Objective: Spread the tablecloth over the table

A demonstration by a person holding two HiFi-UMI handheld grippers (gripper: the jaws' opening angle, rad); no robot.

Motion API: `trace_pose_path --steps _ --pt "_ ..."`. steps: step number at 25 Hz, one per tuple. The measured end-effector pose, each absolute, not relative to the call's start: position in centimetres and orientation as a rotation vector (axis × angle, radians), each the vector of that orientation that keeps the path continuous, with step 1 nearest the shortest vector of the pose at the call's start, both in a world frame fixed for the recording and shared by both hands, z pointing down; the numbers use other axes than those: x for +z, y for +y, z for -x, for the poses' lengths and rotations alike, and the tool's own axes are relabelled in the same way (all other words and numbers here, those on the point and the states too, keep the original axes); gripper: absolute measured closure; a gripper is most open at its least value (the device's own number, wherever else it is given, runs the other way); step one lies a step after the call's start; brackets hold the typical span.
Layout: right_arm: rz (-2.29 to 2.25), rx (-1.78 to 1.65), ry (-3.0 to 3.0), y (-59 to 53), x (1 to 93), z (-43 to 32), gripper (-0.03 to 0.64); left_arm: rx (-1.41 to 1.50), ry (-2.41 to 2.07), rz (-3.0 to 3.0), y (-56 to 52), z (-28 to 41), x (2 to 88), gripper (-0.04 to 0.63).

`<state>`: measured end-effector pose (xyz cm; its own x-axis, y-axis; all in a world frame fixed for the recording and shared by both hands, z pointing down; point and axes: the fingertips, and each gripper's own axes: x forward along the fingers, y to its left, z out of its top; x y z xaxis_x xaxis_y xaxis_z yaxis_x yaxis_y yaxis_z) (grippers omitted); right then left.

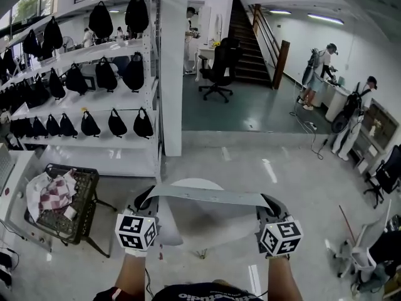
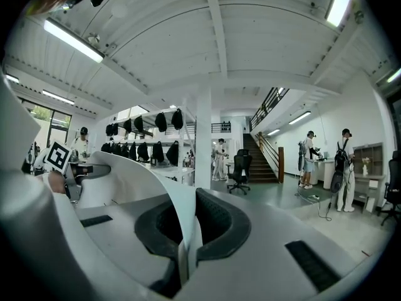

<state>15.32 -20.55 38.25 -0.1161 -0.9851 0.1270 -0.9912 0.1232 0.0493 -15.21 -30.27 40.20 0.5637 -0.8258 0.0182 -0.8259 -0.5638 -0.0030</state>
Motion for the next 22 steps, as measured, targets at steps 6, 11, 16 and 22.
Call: trace_pose_path --steps 6,11,16,22 --pt "-1.983 0.077 -2.244 -21.0 38.5 -14.8 0.589 0.025 -1.469 -2.761 -30.5 15.7 40.8 0.577" --pt "-1.967 0.072 -2.253 -21.7 38.5 -14.3 0.591 0.029 -1.485 -2.739 -30.9 16.3 41.1 0.577" --pt "-1.955 0.056 -2.273 -23.3 38.4 -14.0 0.590 0.038 -1.505 -2.727 -31.8 16.8 41.3 0.577" --pt "-1.951 0.045 -2.302 -25.5 38.1 -14.8 0.590 0.050 -1.534 -2.725 -33.6 16.2 41.0 0.577"
